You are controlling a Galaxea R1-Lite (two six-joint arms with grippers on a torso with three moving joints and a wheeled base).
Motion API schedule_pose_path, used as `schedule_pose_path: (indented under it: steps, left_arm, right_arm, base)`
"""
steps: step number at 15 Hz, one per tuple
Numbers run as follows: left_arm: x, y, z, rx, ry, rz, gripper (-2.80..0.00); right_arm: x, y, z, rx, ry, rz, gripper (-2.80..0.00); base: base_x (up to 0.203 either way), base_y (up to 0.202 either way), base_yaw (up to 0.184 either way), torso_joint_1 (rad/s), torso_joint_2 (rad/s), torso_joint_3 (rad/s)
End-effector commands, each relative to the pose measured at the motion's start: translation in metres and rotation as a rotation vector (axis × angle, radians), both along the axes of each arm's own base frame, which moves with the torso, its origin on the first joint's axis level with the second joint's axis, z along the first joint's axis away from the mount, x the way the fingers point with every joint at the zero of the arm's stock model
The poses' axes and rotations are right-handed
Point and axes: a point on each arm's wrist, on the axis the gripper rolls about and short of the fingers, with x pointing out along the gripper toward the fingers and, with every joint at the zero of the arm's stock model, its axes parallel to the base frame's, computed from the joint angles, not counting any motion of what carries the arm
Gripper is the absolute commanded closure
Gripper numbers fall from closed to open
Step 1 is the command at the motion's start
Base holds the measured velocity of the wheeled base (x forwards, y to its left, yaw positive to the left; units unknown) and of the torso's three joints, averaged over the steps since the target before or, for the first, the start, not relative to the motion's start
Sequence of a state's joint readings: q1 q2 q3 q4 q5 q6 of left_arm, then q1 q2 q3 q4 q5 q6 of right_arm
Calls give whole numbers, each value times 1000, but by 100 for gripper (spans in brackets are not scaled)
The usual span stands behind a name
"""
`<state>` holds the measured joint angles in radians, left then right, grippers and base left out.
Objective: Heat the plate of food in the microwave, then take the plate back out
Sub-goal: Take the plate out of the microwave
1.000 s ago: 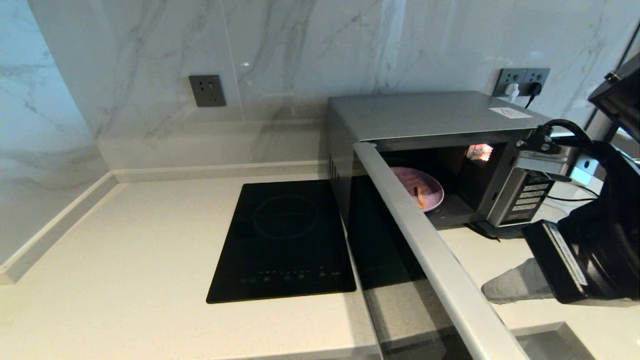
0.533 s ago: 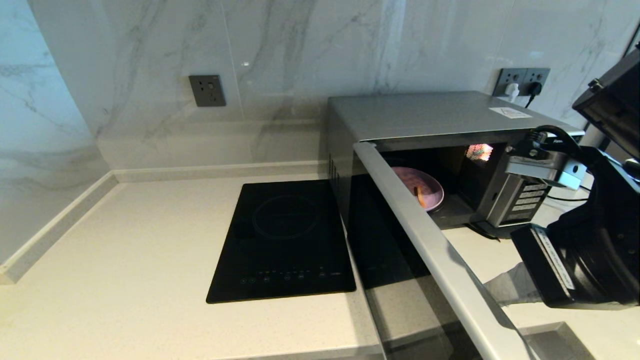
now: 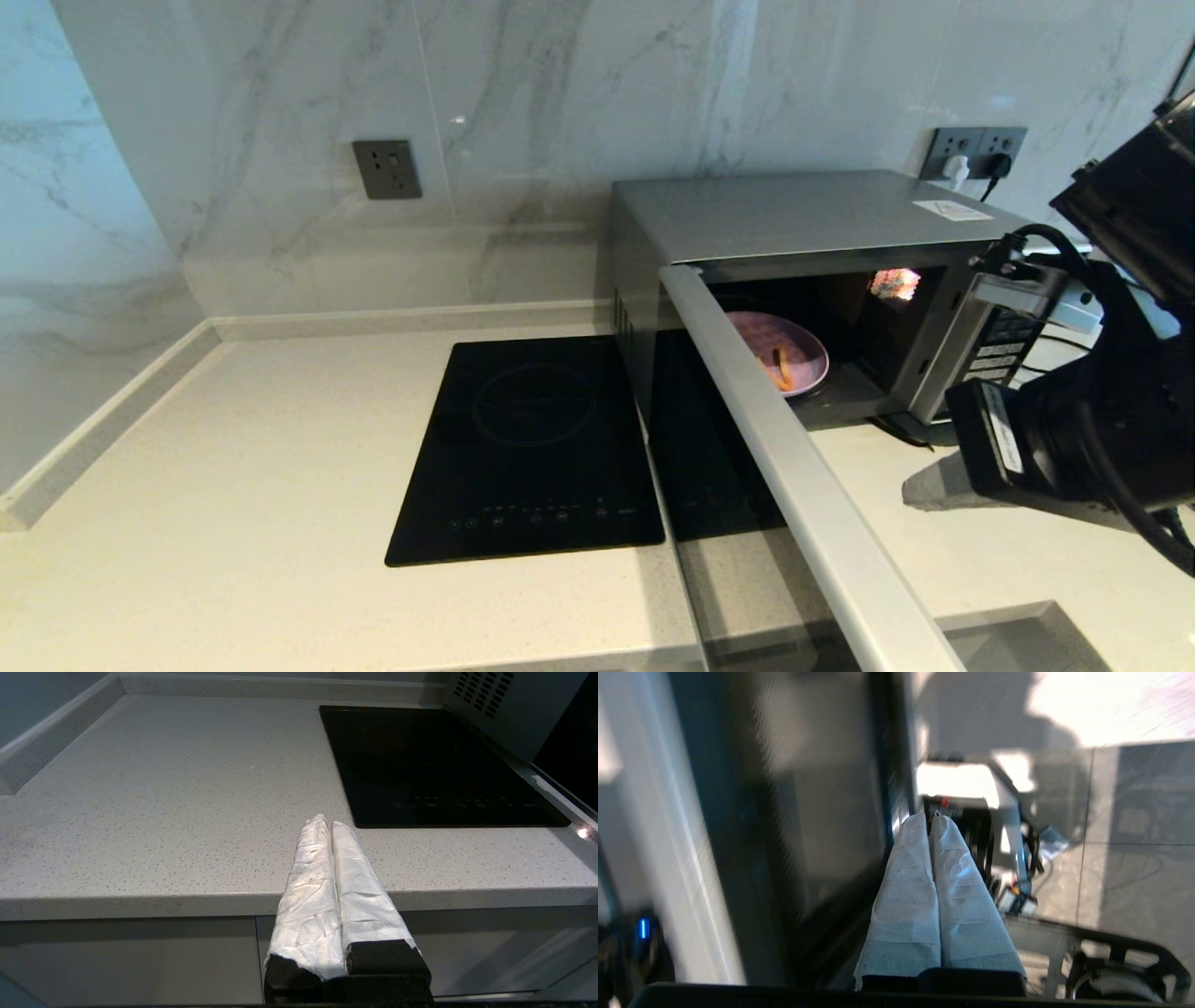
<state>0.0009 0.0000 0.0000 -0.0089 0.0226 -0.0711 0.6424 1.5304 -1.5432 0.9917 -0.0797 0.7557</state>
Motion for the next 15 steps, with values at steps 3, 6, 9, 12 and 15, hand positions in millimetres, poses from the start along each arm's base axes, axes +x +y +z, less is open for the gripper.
schedule_pose_path:
  steps: [3, 6, 9, 12, 15]
  left_arm:
    - [0, 0, 0, -1, 1, 1, 0]
    - [0, 0, 0, -1, 1, 1, 0]
    - [0, 0, 0, -1, 1, 1, 0]
    - [0, 0, 0, -1, 1, 1, 0]
    - [0, 0, 0, -1, 1, 1, 0]
  right_arm:
    - [36, -34, -10, 30, -33, -221, -280]
    - [72, -38, -27, 72, -31, -307, -280]
    - [115, -30, -55, 110, -10, -396, -280]
    - [160, -18, -86, 118, 12, -498, -280]
    - [198, -20, -93, 169, -28, -653, -280]
  base:
    - [0, 0, 0, 0, 0, 0]
    - [0, 0, 0, 0, 0, 0]
    - [0, 0, 0, 0, 0, 0]
    - [0, 0, 0, 0, 0, 0]
    - [0, 0, 0, 0, 0, 0]
